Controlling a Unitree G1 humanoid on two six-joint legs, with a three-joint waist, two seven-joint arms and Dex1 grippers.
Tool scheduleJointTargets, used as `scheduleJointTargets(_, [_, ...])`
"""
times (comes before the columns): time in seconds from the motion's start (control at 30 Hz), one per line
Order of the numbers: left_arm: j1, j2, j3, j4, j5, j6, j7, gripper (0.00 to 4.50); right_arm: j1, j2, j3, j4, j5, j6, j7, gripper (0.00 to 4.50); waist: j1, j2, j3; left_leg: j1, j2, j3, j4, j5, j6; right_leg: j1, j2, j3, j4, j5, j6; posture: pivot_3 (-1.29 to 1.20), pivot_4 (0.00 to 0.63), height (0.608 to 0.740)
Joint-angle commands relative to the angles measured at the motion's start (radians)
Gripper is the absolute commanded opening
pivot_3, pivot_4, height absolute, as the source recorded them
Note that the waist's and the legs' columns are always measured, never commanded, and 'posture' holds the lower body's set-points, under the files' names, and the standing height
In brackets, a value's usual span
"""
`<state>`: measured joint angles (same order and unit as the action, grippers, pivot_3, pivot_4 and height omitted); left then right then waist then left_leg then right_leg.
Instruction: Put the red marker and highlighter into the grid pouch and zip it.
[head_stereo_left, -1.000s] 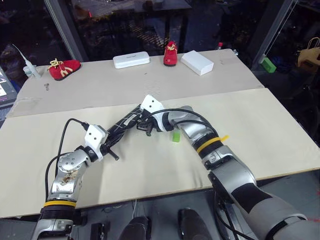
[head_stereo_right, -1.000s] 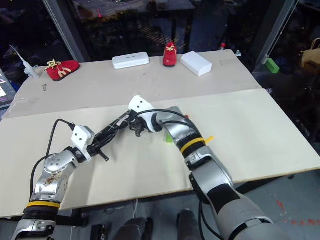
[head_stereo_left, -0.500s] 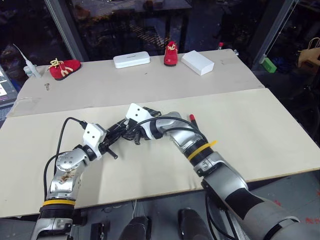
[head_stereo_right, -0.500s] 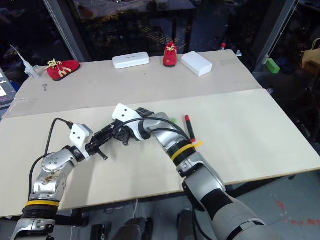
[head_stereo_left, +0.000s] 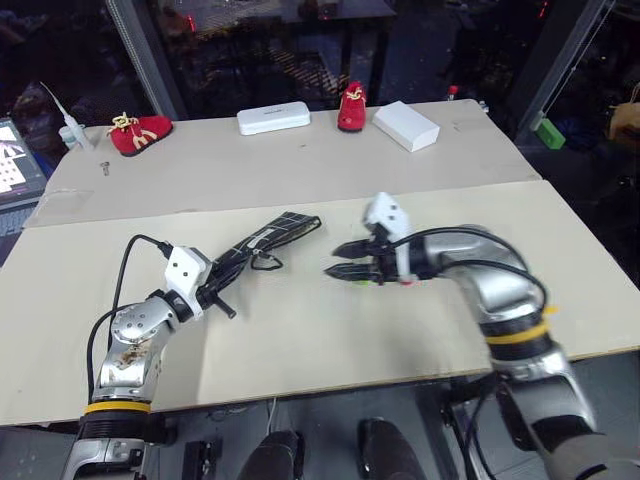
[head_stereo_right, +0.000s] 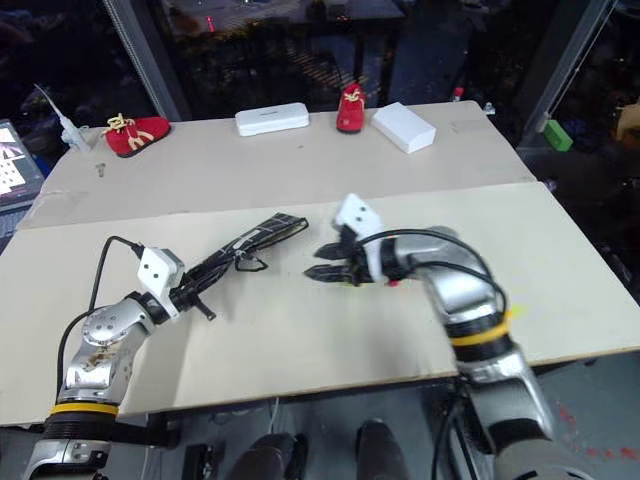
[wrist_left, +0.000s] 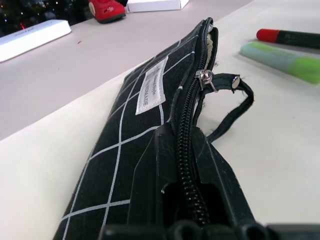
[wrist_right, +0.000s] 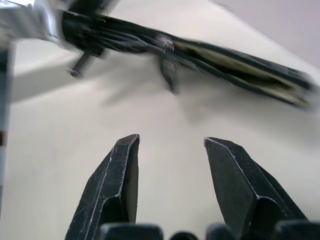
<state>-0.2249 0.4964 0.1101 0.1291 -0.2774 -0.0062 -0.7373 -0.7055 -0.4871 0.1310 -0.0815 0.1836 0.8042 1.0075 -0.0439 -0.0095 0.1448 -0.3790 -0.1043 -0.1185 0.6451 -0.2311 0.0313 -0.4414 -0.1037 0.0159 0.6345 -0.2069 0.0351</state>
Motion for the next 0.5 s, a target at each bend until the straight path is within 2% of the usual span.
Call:
scheduleJointTargets(0.03, [0.018,0.0,0.029,-0.053,-0.022,-0.002,0.01,0.0,-0.024,-0.004,-0.109,-0.012,-0.023,0.089,-0.186,2.33,0.001,0.0,0.0,0.003,0.001,0.001,-0.001,0.0,0.0,0.003,0.0,0.0,-0.001,0.0,0.0,0.0,0.15,0.74])
scheduleJointTargets(0.23, [0.039,-0.013,0.023,-0.064,-0.021,-0.001,0.016,0.0,0.057,0.01,-0.11,-0.019,-0.1,0.158,-0.406,2.33,0.016,-0.001,0.0,0.002,0.001,0.004,-0.001,-0.001,0.002,0.003,0.0,0.0,-0.004,0.001,0.0,0.0,0.15,0.74])
scheduleJointTargets(0.5, [0.027,-0.025,0.017,-0.061,-0.023,0.005,0.013,0.0,0.087,0.077,-0.09,0.071,-0.128,0.144,-0.532,2.33,0.025,-0.001,0.0,0.002,0.001,0.008,0.0,-0.002,0.003,0.002,-0.001,0.002,-0.005,0.002,0.0,0.0,0.15,0.74])
